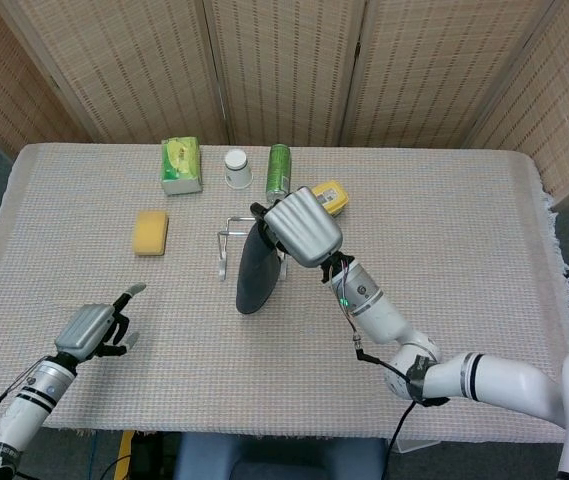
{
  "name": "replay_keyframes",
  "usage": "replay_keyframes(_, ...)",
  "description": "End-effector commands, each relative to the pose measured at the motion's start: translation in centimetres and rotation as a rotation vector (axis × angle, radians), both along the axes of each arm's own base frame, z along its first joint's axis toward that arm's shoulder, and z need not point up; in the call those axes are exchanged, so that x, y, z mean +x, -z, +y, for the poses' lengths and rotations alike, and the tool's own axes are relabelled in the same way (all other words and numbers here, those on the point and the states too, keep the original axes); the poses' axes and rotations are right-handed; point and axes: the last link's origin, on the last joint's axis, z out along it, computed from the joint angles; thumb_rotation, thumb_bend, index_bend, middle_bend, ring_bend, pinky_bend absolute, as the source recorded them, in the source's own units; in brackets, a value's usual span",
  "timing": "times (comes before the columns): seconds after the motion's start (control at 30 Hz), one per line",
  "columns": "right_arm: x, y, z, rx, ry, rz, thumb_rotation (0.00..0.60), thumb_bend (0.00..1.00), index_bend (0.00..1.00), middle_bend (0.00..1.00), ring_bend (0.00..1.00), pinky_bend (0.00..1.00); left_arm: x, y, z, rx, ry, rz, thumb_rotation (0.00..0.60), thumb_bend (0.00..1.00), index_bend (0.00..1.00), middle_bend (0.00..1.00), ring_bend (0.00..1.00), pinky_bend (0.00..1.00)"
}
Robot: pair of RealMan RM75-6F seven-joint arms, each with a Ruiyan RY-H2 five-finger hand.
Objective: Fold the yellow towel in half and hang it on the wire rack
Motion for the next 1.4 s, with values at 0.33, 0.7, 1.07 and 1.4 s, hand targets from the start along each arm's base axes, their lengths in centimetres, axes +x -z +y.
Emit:
replay_keyframes(0.33, 2.2, 1.1, -3.5, -0.065, 0.088, 0.064, 0.6, 0.57, 0.62, 0.86, 0.95, 1.0, -0.2, -0.4, -1.1, 0.121, 0.078, 0.041, 0.6, 0.47, 0.1, 0.83, 0.8, 0.94)
replay_keyframes(0.7, 3.7, 3.6, -6.5, -0.129, 0.117, 0.169, 0.6, 0.57, 0.62, 0.86, 0.95, 1.0, -0.5, -0.6, -1.6, 0.117, 0.061, 0.034, 0.6, 0.47, 0.1, 0.82, 0.79, 0.94)
replay_keyframes(1.07, 3.4, 6.1, -9.5, -0.145, 0.142, 0.259, 0.6, 0.57, 0.62, 0.86, 0.95, 1.0, -0.7, -0.7, -2.0, 0.115, 0.03, 0.038, 0.6, 0.47, 0.1, 0.82, 0.79, 0.94)
replay_keyframes(1.4, 2.9, 7.8, -11.1, -0.128, 0.185, 0.285, 0.6, 0.57, 0.62, 0.86, 0.95, 1.0, -1.2, -0.9, -2.4, 0.111, 0.0, 0.05, 0.6, 0.47, 0.1, 0.82, 0.79, 0.94)
